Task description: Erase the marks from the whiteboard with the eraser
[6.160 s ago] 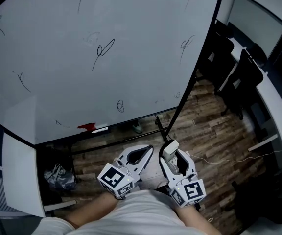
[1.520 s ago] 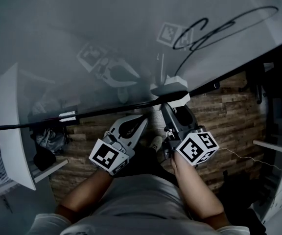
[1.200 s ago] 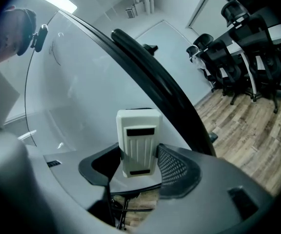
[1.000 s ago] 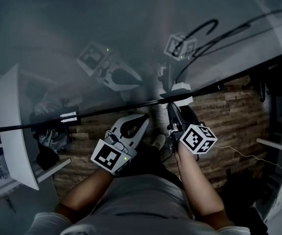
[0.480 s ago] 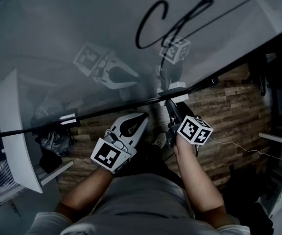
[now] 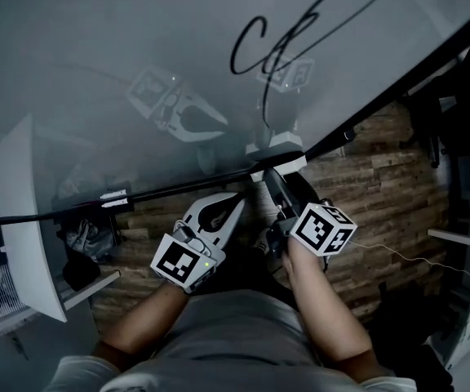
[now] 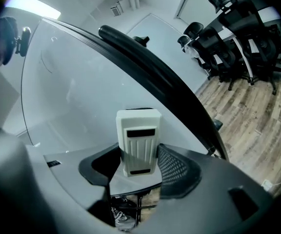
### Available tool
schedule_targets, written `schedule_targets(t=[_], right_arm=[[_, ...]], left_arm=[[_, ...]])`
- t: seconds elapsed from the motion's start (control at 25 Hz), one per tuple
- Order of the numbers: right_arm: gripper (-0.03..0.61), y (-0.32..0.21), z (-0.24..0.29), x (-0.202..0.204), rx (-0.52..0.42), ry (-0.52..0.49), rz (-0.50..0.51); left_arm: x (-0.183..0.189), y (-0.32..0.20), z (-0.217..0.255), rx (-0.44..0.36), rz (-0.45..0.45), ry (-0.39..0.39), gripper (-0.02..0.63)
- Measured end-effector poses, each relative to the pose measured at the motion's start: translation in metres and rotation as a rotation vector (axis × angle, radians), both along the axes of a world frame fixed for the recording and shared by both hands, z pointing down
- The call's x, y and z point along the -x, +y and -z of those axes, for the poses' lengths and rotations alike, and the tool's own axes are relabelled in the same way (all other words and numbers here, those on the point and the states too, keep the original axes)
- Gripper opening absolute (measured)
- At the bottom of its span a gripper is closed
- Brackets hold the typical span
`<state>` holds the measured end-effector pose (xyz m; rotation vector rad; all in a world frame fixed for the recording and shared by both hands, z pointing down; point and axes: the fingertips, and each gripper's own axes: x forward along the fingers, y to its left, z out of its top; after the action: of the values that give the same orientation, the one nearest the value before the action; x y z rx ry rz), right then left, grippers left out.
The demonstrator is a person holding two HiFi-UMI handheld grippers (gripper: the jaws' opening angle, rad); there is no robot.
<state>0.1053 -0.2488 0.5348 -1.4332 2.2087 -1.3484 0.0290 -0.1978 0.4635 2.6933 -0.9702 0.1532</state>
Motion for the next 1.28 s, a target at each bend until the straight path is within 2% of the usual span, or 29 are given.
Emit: schedule_targets(t=[0.2, 0.4, 0.48, 0.92, 1.12, 1.28], right_arm=[[0.239, 0.003, 0.038, 0.005, -0.065, -0.032, 0.021], [0.239, 0.002, 0.036, 0.004, -0.114, 0.022, 0.049], [0.239, 0.002, 0.025, 0.002, -0.103, 0.043, 0.048], [0.239, -0.005, -0.087, -0.034, 0.084, 0.112, 0.023], [0.239, 0.0, -0.088, -0.041, 0.081, 0.097, 0.049], [0.239, 0.013, -0.058, -0.025, -0.012, 0.108, 0.125]], left_arm=[[-0.003, 0.004, 0.002, 0.0, 0.013, 0.015, 0.006], [-0.002, 0.001, -0.002, 0.006, 0.026, 0.009, 0.006], [0.0, -0.002, -0.002, 0.003, 0.028, 0.008, 0.006], [-0.001, 0.003, -0.003, 0.008, 0.064, -0.002, 0.006], [0.002, 0.023, 0.017, -0.03, 0.104, -0.013, 0.006], [0.019, 0.045, 0.03, -0.056, 0.137, -0.026, 0.006]])
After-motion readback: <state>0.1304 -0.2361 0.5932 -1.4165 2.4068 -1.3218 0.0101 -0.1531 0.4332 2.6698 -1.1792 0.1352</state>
